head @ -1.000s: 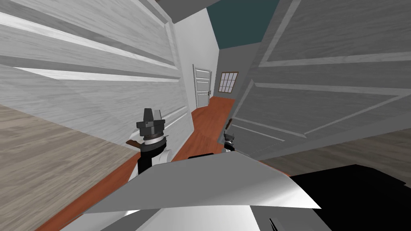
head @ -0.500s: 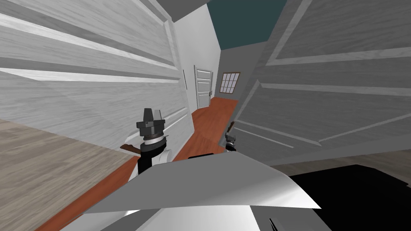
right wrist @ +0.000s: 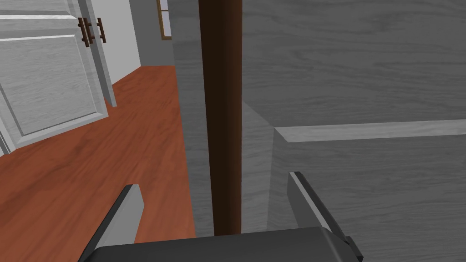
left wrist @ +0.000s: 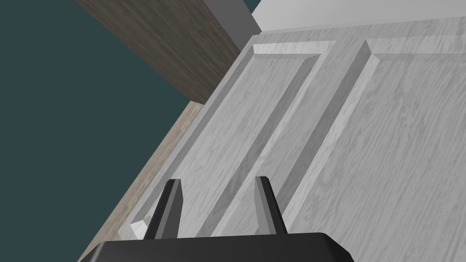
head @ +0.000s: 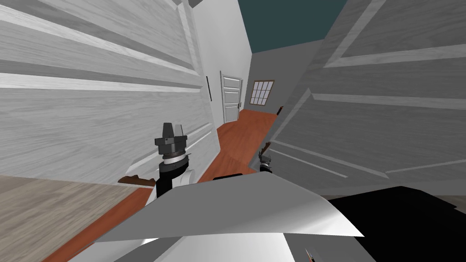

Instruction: Pull the door open

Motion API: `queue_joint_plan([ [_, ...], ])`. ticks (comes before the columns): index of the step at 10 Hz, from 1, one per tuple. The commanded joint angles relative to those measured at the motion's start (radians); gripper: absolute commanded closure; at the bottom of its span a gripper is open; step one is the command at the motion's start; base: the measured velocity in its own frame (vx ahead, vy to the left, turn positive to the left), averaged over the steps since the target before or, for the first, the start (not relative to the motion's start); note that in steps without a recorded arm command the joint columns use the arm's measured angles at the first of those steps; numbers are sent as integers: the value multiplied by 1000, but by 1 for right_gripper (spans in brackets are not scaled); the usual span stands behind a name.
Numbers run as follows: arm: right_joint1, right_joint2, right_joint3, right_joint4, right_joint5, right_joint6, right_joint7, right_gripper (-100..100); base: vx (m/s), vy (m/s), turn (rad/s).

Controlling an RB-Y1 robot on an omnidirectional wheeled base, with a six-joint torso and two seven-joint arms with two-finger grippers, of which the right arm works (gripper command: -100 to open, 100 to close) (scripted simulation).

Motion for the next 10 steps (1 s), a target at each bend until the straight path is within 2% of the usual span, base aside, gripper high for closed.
queue_joint_plan([
  [1,4,-19,2,19,2,-7,-35,-100,94,-11,11],
  [2,7,-31,3,28,3,-10,-53,-100,91,-7,10],
  [3,14,-53,5,44,5,-15,-88,-100,134,-10,12],
  [5,20,-74,6,59,7,-19,-120,-100,122,-3,10],
  [9,31,-109,9,84,10,-28,-174,-100,101,-5,6],
  [10,30,-102,9,79,10,-26,-162,-100,49,2,2],
])
